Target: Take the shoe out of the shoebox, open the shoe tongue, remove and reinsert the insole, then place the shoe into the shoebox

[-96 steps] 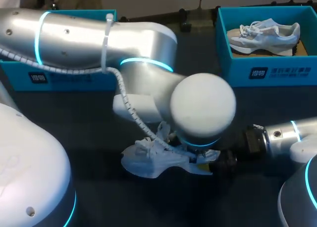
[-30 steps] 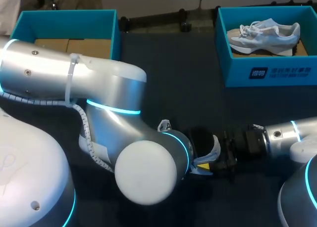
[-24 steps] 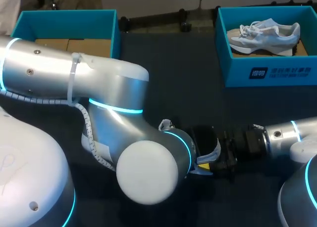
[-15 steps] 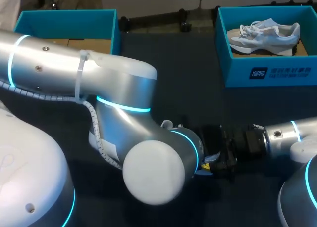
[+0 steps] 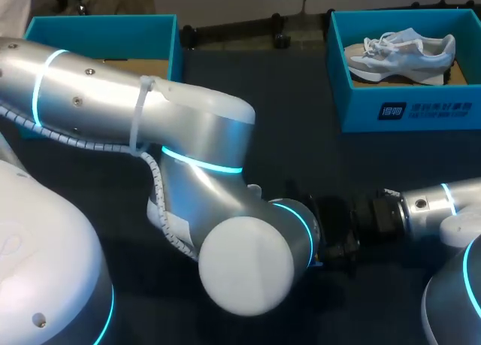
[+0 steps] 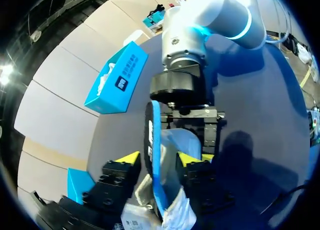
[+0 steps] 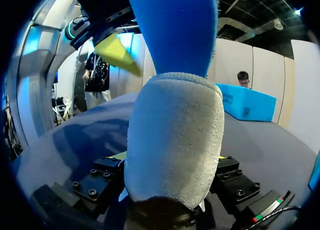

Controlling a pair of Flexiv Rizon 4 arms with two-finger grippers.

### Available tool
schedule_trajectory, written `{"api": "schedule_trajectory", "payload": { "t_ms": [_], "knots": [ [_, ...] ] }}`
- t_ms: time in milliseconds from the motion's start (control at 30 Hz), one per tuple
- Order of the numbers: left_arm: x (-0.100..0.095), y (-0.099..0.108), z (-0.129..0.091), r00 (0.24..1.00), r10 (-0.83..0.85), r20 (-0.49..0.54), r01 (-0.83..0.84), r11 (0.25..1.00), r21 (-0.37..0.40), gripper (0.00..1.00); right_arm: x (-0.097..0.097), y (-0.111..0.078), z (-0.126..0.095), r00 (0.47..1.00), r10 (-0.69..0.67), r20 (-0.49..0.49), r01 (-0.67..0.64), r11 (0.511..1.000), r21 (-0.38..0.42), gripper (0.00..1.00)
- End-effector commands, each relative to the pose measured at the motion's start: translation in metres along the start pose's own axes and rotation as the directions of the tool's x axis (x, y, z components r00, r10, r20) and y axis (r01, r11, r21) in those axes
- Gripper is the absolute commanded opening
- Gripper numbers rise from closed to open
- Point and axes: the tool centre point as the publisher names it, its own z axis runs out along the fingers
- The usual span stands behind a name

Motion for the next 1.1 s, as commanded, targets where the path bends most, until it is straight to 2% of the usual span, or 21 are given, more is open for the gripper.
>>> {"api": "schedule_trajectory", "payload": {
  "t_ms": [33,100,300,467,633,800,1100],
  "knots": [
    [-0.005,0.017,-0.006,1.0,0.017,-0.016,-0.016,0.999,0.031,0.67,0.001,0.0,0.001,1.0,0.0,-0.001,0.0,1.0,0.006,0.0],
    [-0.005,0.021,-0.008,1.0,0.022,-0.02,-0.021,0.999,0.045,0.71,0.001,0.0,0.001,1.0,0.0,-0.001,0.0,1.0,0.006,0.0],
    [-0.009,0.028,-0.015,1.0,0.02,-0.022,-0.018,0.996,0.089,0.65,0.001,0.0,0.001,1.0,0.0,-0.001,0.0,1.0,0.006,0.0],
    [-0.011,0.03,-0.014,0.999,0.022,-0.031,-0.018,0.993,0.118,0.51,0.001,0.0,0.001,1.0,0.0,-0.001,0.0,1.0,0.006,0.0],
    [-0.01,0.035,-0.01,0.999,0.026,-0.035,-0.021,0.991,0.133,0.56,0.001,0.0,0.001,1.0,0.0,-0.001,0.0,1.0,0.006,0.0],
    [-0.011,0.036,-0.001,0.998,0.033,-0.062,-0.024,0.99,0.142,0.53,0.001,0.0,0.001,1.0,0.0,-0.001,0.0,1.0,0.006,0.0],
    [-0.01,0.032,-0.002,0.997,0.037,-0.068,-0.024,0.982,0.186,0.47,0.001,0.0,0.001,1.0,0.0,-0.001,0.0,1.0,0.006,0.0]
  ]
}}
